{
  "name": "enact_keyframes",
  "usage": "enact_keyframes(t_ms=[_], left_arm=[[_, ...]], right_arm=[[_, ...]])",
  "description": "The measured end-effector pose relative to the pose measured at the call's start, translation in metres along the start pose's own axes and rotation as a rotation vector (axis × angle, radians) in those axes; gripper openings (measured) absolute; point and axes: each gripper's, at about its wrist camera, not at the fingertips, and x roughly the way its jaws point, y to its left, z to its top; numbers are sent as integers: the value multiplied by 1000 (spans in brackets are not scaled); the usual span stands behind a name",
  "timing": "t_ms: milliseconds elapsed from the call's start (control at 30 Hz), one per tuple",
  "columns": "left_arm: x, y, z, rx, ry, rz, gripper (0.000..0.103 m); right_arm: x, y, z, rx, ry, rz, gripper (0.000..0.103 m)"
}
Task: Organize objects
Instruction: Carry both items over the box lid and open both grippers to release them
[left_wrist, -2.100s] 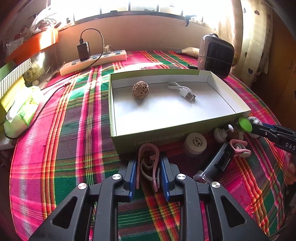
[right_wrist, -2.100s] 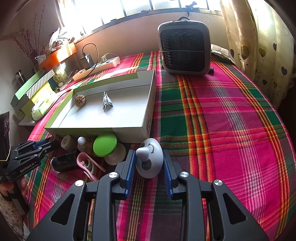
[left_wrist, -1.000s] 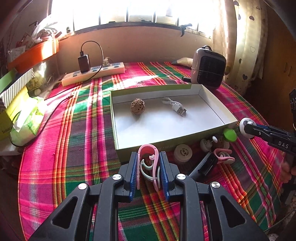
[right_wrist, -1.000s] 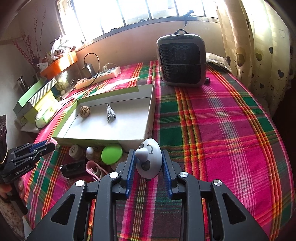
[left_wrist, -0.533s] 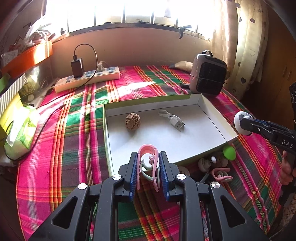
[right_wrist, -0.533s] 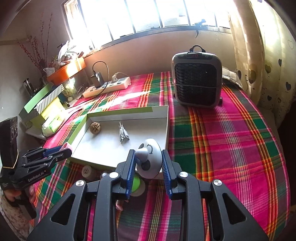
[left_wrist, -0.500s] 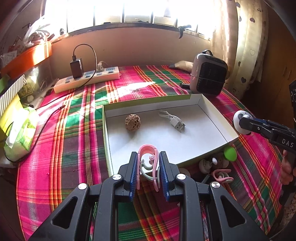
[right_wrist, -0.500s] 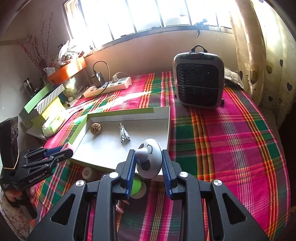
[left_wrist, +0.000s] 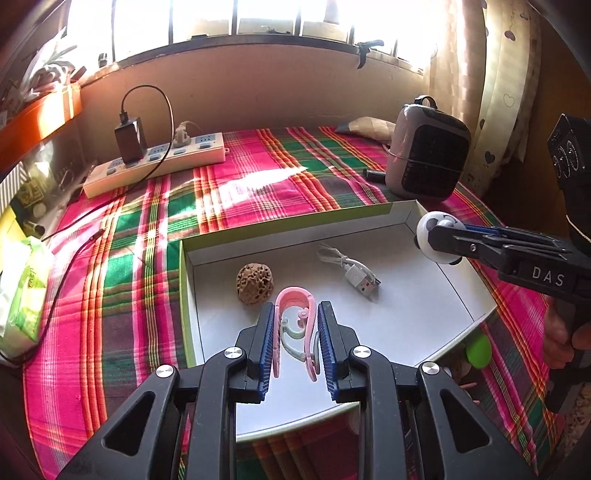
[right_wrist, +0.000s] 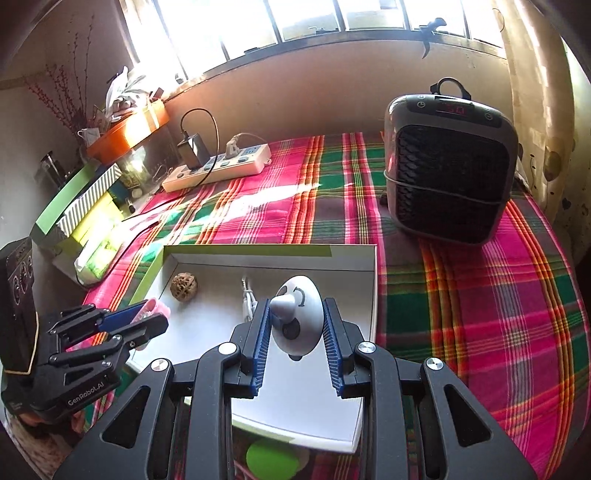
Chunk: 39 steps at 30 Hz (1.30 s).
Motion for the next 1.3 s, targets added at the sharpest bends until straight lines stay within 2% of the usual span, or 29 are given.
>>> enact_keyframes(t_ms=[500, 1300], left_arm=[[43, 2, 19, -21, 61, 5, 21], [55, 3, 21, -27, 73, 20, 22]], right_arm=[[49, 0, 14, -17, 79, -15, 29], [57, -1, 15, -34, 77, -53, 29]])
